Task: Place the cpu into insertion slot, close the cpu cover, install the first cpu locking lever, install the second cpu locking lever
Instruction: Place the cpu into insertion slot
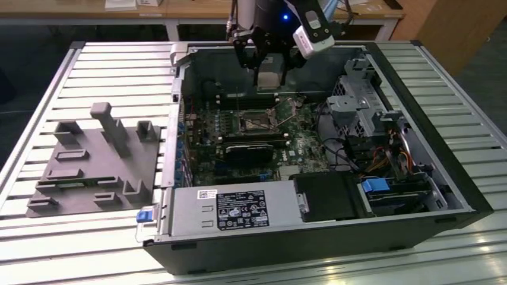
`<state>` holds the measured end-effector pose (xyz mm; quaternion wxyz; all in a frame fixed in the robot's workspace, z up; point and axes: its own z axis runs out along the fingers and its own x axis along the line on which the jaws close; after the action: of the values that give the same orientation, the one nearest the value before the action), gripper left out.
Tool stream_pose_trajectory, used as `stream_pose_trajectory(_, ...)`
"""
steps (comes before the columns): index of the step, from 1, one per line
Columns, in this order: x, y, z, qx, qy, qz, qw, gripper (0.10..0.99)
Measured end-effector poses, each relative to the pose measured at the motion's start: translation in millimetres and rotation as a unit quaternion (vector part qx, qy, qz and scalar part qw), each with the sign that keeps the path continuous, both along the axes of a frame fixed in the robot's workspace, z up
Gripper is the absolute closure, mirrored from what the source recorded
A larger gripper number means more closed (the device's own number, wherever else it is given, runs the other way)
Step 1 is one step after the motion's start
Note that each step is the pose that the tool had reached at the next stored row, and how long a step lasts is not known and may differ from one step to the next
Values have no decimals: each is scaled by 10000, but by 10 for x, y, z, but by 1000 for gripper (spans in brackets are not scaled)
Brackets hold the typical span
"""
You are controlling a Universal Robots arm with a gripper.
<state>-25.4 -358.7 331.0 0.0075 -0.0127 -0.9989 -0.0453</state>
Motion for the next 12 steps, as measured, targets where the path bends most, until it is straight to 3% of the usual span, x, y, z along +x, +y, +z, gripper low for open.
stream_pose_trajectory(12, -3, 0, -154, 2, 0, 0, 10000, 549)
